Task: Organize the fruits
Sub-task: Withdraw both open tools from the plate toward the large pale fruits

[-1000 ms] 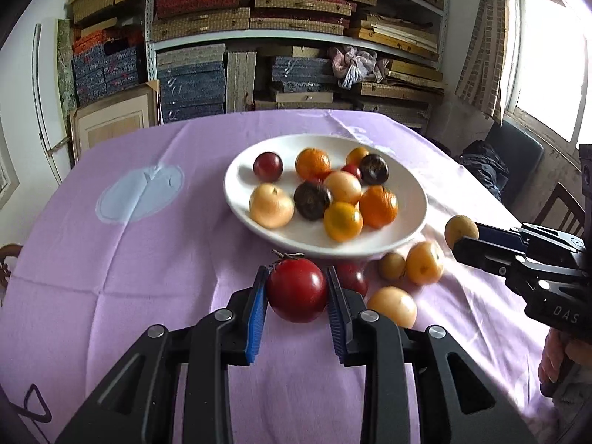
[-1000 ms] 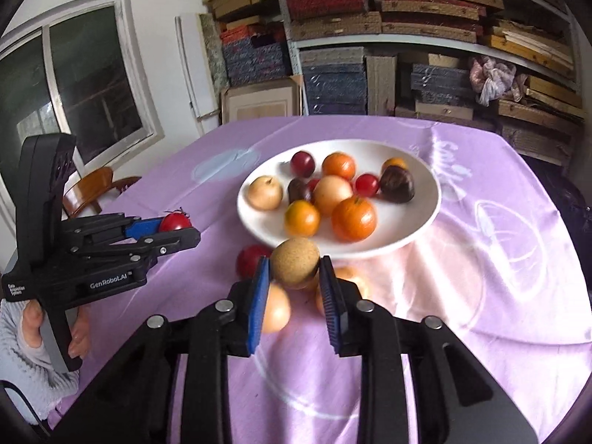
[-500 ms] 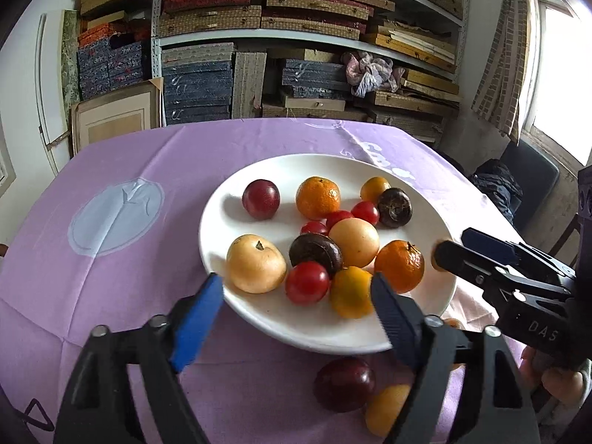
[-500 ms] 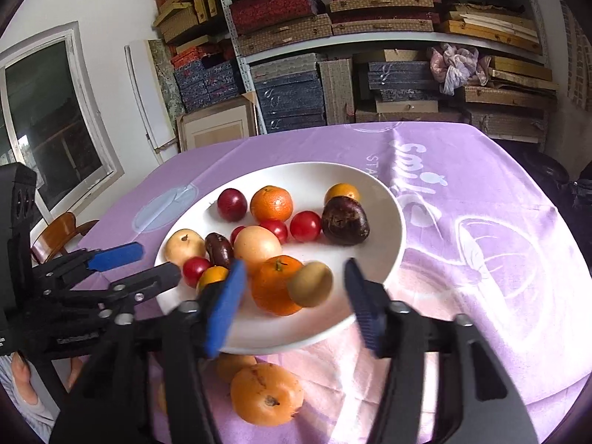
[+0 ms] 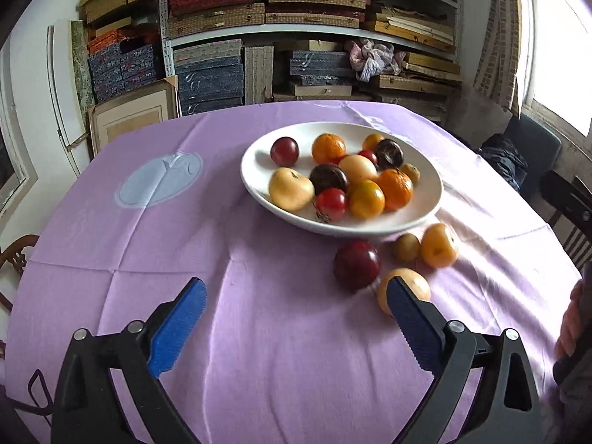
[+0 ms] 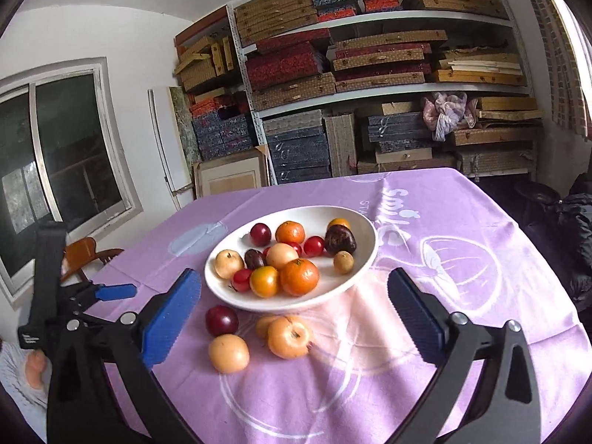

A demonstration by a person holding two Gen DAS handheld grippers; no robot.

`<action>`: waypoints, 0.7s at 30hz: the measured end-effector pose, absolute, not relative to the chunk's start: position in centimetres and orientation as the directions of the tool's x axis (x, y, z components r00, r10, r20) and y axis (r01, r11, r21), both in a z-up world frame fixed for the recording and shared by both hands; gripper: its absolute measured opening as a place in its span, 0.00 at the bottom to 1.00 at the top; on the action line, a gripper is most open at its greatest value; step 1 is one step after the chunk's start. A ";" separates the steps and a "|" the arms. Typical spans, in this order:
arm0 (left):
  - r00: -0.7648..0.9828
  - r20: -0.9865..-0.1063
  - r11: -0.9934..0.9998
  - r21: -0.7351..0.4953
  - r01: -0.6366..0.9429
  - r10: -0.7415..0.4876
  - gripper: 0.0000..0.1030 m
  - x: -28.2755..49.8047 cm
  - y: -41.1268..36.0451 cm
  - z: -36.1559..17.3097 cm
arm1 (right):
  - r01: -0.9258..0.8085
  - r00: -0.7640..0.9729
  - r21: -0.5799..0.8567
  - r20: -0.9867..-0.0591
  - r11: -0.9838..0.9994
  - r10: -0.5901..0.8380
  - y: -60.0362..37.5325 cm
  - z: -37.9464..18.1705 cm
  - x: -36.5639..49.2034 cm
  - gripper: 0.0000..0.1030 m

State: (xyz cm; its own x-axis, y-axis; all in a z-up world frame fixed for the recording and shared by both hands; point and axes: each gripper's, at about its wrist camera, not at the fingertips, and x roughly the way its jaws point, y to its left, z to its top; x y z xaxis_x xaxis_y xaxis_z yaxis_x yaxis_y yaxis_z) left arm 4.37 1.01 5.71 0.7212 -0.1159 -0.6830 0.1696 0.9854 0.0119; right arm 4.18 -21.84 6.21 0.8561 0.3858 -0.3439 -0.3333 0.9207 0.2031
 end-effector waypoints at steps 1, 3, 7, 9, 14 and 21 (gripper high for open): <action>0.715 -0.688 0.983 0.012 0.184 -0.125 0.97 3.9 0.3 5.3 | -0.316 0.864 0.176 -0.353 0.932 0.360 -21.7 5.6 4.2 0.96; 0.700 -0.701 0.977 0.021 0.212 -0.137 0.97 3.6 -1.2 4.6 | -0.294 0.867 0.127 -0.383 0.947 0.320 -21.5 4.9 4.6 0.96; 0.718 -0.690 0.974 0.090 0.209 -0.090 0.97 3.9 -3.8 3.8 | -0.285 0.862 0.152 -0.391 0.946 0.322 -22.2 4.5 5.1 0.96; 0.695 -0.715 0.973 0.095 0.212 -0.081 0.97 4.6 -4.6 3.1 | -0.284 0.866 0.157 -0.382 0.946 0.324 -22.4 4.6 5.2 0.96; 0.680 -0.729 0.970 0.101 0.221 -0.079 0.97 5.9 -5.4 2.2 | -0.278 0.869 0.150 -0.382 0.949 0.315 -22.4 4.7 5.2 0.96; 0.657 -0.747 0.979 0.036 0.199 -0.106 0.97 7.5 -4.0 1.8 | -0.275 0.859 0.155 -0.404 0.949 0.315 -22.3 4.4 5.7 0.96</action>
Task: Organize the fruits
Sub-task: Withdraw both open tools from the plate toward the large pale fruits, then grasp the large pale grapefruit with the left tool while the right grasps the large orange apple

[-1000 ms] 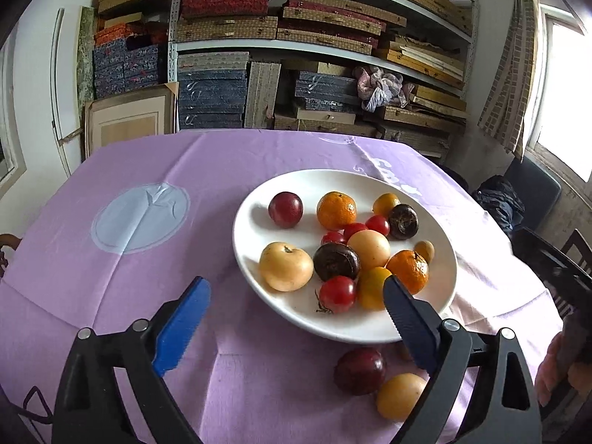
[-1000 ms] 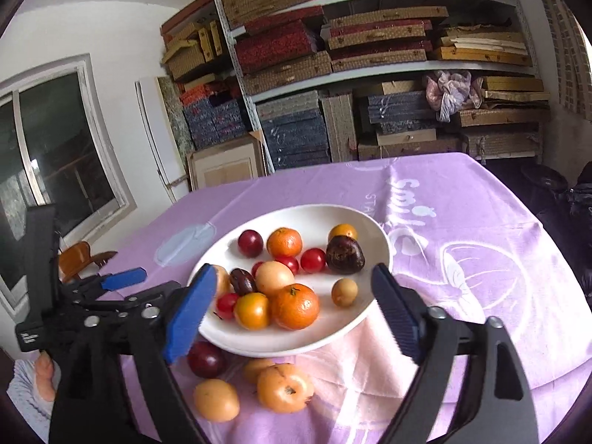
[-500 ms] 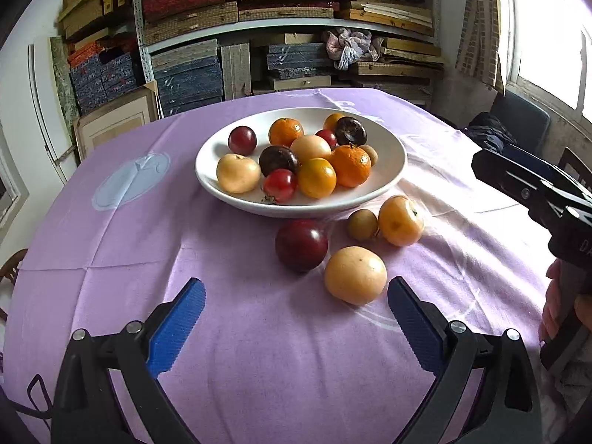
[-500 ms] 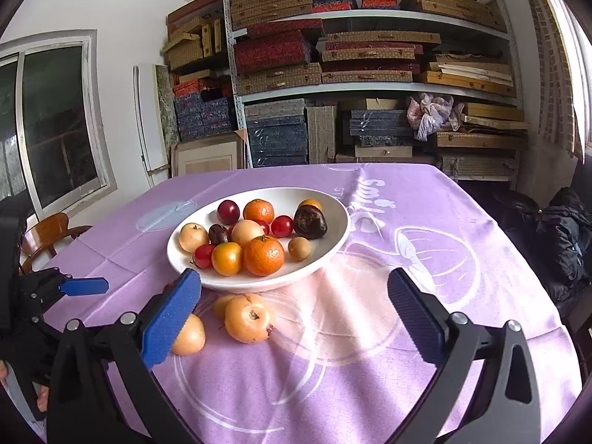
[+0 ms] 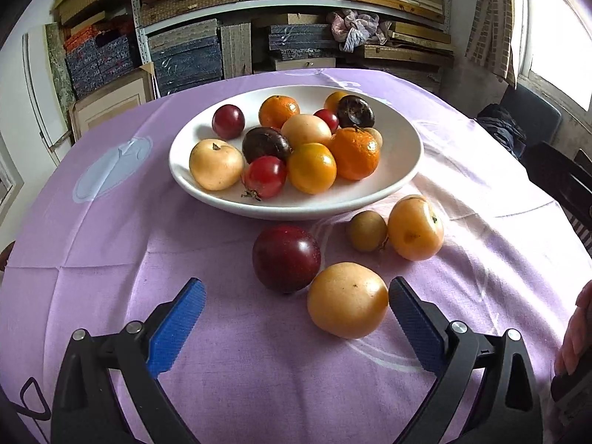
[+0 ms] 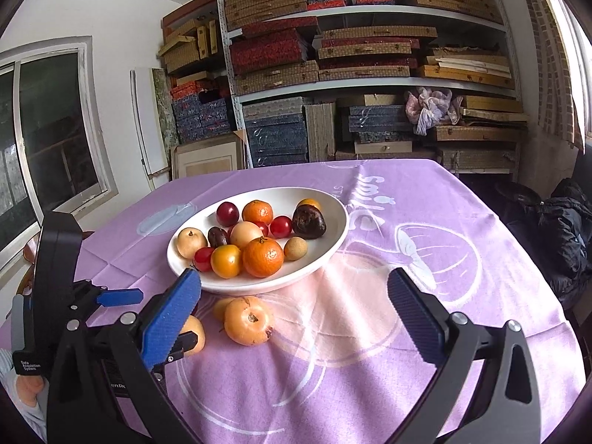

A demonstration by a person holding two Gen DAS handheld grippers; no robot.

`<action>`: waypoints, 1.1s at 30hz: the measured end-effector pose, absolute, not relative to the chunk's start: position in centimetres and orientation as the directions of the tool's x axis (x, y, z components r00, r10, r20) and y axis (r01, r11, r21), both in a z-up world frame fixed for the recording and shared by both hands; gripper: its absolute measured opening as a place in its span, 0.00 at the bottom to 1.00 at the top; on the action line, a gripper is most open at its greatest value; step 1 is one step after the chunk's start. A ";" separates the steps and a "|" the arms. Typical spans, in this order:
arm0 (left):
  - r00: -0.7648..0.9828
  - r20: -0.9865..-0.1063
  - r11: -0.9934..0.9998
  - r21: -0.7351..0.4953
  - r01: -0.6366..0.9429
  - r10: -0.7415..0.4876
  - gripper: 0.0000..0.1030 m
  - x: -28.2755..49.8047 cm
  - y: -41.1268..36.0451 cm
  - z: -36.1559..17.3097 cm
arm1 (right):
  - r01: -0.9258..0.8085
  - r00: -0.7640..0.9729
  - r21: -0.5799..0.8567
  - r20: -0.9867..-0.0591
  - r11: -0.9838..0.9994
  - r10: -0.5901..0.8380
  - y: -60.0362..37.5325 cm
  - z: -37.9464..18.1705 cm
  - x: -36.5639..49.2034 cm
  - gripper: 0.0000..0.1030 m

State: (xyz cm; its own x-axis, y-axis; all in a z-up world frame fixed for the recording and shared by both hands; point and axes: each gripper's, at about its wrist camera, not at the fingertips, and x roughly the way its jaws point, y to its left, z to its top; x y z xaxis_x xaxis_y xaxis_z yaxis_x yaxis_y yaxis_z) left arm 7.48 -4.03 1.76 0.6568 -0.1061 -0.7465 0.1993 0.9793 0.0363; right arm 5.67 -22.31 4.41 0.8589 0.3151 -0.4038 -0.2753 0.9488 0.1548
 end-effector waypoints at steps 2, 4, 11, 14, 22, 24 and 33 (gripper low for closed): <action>0.661 -0.745 0.980 0.043 0.192 -0.097 0.97 7.4 -3.4 1.8 | -0.274 0.858 0.156 -0.406 0.949 0.315 -22.3 4.3 5.7 0.96; 0.667 -0.741 0.982 0.060 0.178 -0.076 0.97 7.1 -2.5 1.9 | -0.273 0.855 0.156 -0.412 0.949 0.314 -22.3 4.1 5.8 0.96; 0.672 -0.741 0.989 0.100 0.107 0.003 0.97 6.5 2.9 2.2 | -0.274 0.846 0.163 -0.429 0.948 0.318 -22.2 3.7 6.0 0.96; 0.670 -0.741 0.994 0.048 0.095 -0.028 0.97 6.1 4.5 2.2 | -0.281 0.843 0.150 -0.434 0.948 0.318 -21.9 3.5 6.0 0.96; 0.679 -0.724 0.975 0.037 0.220 -0.125 0.97 4.8 2.2 2.2 | -0.287 0.830 0.146 -0.456 0.947 0.321 -21.5 3.1 6.4 0.96; 0.674 -0.726 0.976 0.015 0.217 -0.139 0.97 4.9 2.3 2.1 | -0.287 0.825 0.155 -0.461 0.945 0.326 -21.6 3.0 6.4 0.96; 0.655 -0.740 0.977 -0.010 0.215 -0.152 0.77 5.4 2.4 1.9 | -0.291 0.823 0.156 -0.463 0.944 0.330 -21.6 2.9 6.5 0.96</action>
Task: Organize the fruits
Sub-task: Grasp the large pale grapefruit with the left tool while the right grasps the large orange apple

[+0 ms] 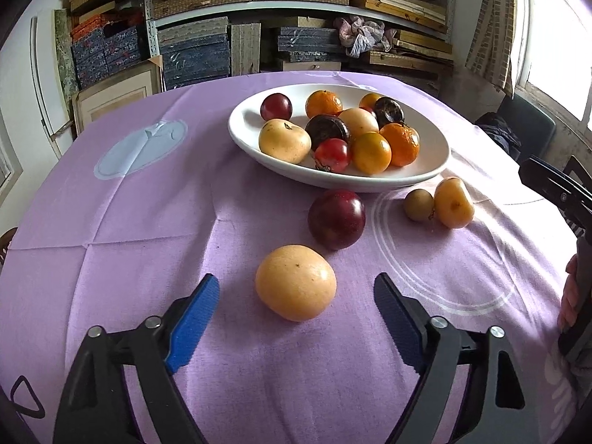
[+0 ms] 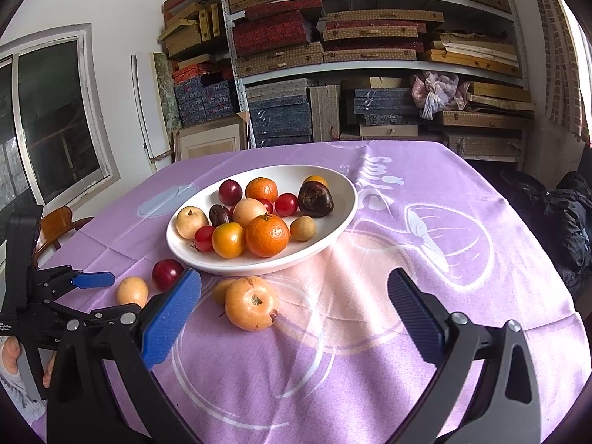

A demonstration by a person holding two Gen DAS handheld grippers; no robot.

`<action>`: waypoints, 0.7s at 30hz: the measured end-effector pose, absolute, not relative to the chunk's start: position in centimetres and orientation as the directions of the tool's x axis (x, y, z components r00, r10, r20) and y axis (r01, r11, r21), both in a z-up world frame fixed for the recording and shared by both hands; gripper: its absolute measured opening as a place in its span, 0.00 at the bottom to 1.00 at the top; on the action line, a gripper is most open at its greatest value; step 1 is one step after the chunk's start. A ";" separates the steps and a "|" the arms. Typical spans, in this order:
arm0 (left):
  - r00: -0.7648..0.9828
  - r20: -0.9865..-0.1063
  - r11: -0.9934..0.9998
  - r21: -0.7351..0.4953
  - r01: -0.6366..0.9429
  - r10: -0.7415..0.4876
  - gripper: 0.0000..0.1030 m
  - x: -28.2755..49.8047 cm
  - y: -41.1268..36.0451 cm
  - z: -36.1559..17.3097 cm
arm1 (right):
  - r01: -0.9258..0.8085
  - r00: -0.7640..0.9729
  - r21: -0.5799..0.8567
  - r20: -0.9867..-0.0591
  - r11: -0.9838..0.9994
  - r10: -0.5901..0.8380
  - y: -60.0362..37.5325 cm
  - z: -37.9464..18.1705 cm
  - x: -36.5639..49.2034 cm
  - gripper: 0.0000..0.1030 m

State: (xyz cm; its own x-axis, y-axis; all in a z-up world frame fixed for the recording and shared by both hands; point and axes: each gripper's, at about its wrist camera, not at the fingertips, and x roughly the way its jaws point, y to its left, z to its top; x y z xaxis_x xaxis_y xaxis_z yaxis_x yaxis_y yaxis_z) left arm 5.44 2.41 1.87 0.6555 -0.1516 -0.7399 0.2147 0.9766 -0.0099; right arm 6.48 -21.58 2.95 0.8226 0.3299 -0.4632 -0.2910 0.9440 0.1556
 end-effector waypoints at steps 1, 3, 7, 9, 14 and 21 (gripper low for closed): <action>0.652 -0.742 0.976 -0.012 0.216 -0.153 0.72 5.5 2.5 1.8 | -0.291 0.822 0.156 -0.463 0.944 0.330 -21.6 2.9 6.5 0.96; 0.647 -0.746 0.976 -0.021 0.216 -0.159 0.61 5.6 2.6 1.7 | -0.291 0.822 0.156 -0.464 0.944 0.330 -21.6 2.9 6.5 0.96; 0.630 -0.753 0.974 -0.067 0.215 -0.191 0.44 6.1 3.2 1.5 | -0.296 0.816 0.157 -0.472 0.942 0.334 -21.4 2.7 6.4 0.96; 0.631 -0.752 0.974 -0.066 0.215 -0.190 0.44 6.1 3.1 1.5 | -0.305 0.805 0.159 -0.483 0.939 0.344 -21.2 2.6 6.5 0.96; 0.633 -0.753 0.976 -0.059 0.212 -0.183 0.44 6.1 3.0 1.4 | -0.383 0.720 0.157 -0.566 0.910 0.401 -19.6 1.7 7.0 0.95; 0.634 -0.753 0.976 -0.054 0.212 -0.179 0.44 6.1 3.0 1.4 | -0.412 0.669 0.091 -0.645 0.907 0.369 -17.6 0.7 7.4 0.75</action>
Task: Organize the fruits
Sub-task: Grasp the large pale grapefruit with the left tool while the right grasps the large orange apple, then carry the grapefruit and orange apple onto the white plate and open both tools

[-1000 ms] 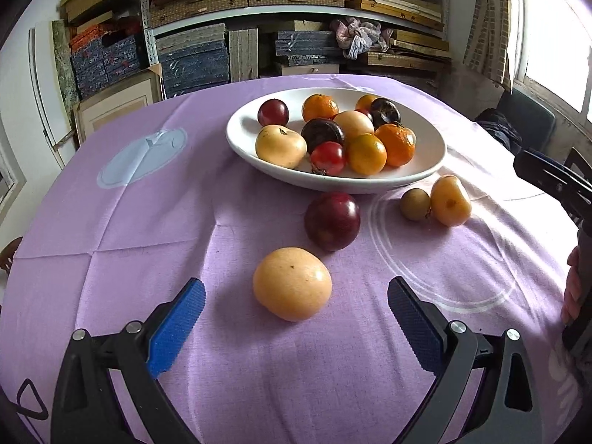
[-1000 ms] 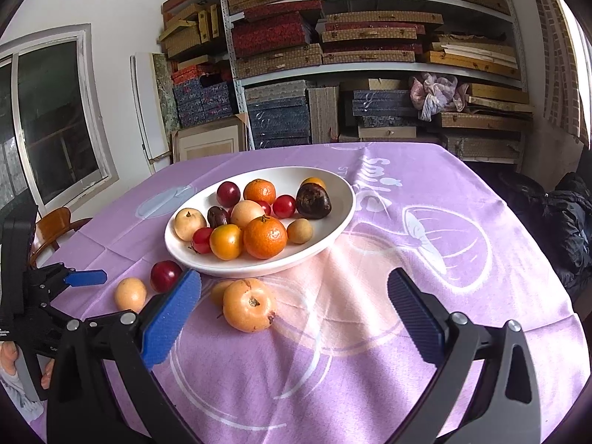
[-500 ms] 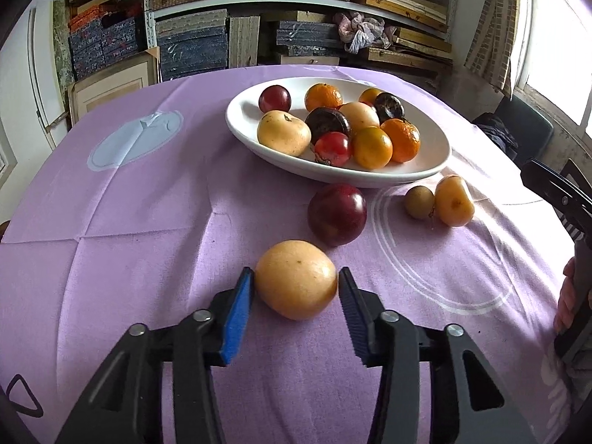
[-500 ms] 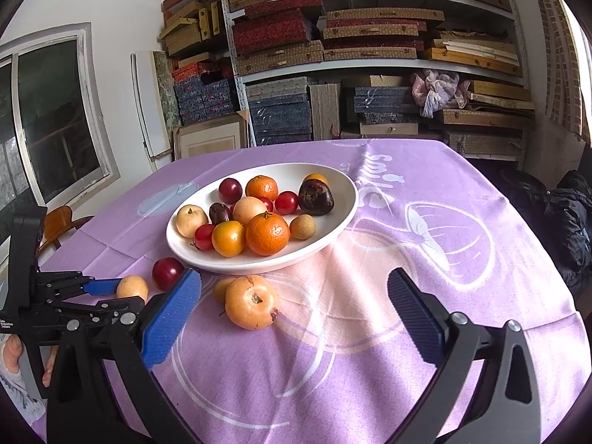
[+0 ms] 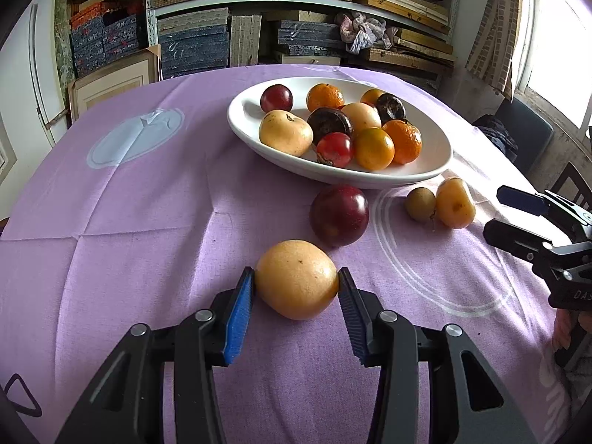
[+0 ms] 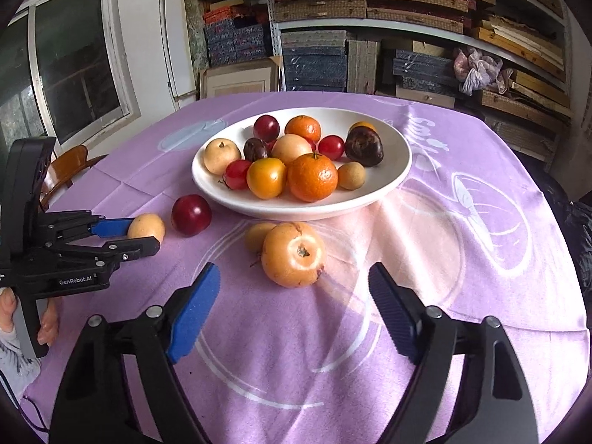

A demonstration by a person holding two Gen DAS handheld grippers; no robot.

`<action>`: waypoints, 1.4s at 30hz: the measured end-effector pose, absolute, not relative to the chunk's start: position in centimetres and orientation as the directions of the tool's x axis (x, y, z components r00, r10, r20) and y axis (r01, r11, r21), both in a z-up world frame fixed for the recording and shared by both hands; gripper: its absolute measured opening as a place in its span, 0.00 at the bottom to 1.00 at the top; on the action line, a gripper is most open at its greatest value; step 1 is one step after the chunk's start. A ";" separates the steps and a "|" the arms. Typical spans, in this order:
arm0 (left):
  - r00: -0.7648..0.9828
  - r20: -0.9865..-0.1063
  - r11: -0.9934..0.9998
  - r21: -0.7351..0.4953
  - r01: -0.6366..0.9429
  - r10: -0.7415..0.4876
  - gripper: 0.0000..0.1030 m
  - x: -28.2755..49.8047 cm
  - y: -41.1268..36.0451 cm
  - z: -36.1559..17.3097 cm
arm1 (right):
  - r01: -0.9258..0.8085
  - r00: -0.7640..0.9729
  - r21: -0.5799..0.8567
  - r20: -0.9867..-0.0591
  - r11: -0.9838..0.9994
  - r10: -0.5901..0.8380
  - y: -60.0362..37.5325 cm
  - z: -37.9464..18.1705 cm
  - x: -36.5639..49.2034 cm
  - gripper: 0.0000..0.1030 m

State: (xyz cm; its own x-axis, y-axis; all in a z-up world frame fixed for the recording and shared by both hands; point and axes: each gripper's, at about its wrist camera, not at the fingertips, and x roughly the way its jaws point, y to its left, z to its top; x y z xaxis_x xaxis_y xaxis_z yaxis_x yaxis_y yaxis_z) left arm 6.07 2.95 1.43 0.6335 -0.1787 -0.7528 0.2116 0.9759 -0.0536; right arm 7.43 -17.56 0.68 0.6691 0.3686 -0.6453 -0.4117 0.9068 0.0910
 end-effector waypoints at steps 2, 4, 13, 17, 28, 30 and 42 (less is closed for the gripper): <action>0.634 -0.753 0.976 -0.051 0.212 -0.177 0.44 6.1 2.9 1.4 | -0.403 0.649 0.097 -0.671 0.910 0.359 -17.5 0.2 8.1 0.70; 0.634 -0.753 0.976 -0.048 0.212 -0.175 0.45 6.1 3.0 1.4 | -0.402 0.630 0.118 -0.685 0.908 0.367 -17.5 0.0 9.0 0.63; 0.633 -0.754 0.976 -0.048 0.211 -0.174 0.45 6.1 2.9 1.4 | -0.399 0.585 0.207 -0.693 0.893 0.422 -17.7 -0.5 10.9 0.59; 0.634 -0.754 0.976 -0.048 0.211 -0.175 0.45 6.1 2.9 1.4 | -0.407 0.591 0.200 -0.686 0.891 0.424 -17.6 -0.3 10.7 0.59; 0.630 -0.759 0.978 -0.041 0.206 -0.164 0.45 6.2 2.9 1.3 | -0.409 0.571 0.216 -0.697 0.887 0.433 -17.3 -0.6 10.9 0.59; 0.631 -0.759 0.978 -0.036 0.205 -0.160 0.45 6.2 2.8 1.3 | -0.411 0.564 0.224 -0.699 0.884 0.439 -17.1 -0.7 11.1 0.59; 0.637 -0.759 0.979 -0.002 0.202 -0.133 0.45 6.1 2.3 1.3 | -0.405 0.532 0.281 -0.702 0.870 0.474 -17.5 -1.0 11.7 0.42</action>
